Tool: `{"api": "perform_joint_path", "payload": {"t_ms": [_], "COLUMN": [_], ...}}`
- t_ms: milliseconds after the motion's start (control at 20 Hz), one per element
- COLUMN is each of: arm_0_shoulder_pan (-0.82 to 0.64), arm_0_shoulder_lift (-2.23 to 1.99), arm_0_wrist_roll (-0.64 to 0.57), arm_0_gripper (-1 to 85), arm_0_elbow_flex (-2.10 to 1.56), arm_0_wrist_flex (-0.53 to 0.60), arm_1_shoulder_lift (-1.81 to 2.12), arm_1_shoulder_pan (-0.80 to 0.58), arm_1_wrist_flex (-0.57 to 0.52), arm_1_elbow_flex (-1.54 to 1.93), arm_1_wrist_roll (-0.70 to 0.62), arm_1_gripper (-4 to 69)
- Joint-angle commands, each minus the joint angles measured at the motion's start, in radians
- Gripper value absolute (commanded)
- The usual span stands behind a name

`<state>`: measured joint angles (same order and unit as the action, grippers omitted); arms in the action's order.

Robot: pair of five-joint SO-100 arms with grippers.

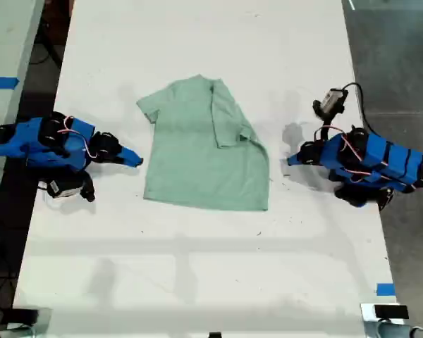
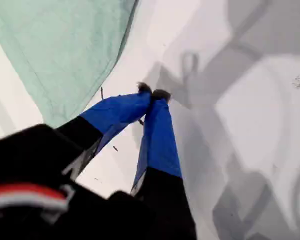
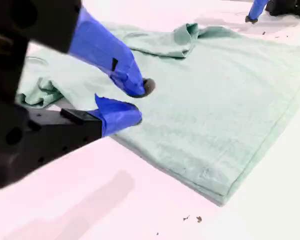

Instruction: Fold t shirt

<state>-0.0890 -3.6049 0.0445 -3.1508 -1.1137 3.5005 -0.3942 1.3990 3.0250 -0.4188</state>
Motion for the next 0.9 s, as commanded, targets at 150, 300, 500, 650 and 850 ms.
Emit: {"api": "perform_joint_path", "payload": {"t_ms": [150,300,500,650,850], "arm_0_shoulder_pan": [-0.245,-0.219,-0.307,-0.532,-0.900], "arm_0_shoulder_lift": [-0.002,-0.002,0.414,0.931,1.378], "arm_0_wrist_roll": [-0.014,0.011,0.000,-0.304,-0.666], "arm_0_gripper": [0.1,0.1,0.1,3.8,13.4], "arm_0_elbow_flex": [-0.066,-0.023,0.466,0.977,1.229], "arm_0_wrist_flex": [0.137,0.109,-0.137,-0.341,-0.359], "arm_1_shoulder_lift": [0.009,0.009,0.009,0.009,0.009], "arm_1_shoulder_pan": [-0.005,-0.003,-0.011,-0.006,-0.005], "arm_1_wrist_flex": [0.037,0.037,0.035,0.035,0.035], "arm_1_elbow_flex": [0.008,0.008,0.008,0.008,0.008], "arm_1_wrist_roll": [0.061,0.063,0.060,0.060,0.058], "arm_1_gripper": [-1.4,-1.4,-1.3,-1.3,-1.4]}}
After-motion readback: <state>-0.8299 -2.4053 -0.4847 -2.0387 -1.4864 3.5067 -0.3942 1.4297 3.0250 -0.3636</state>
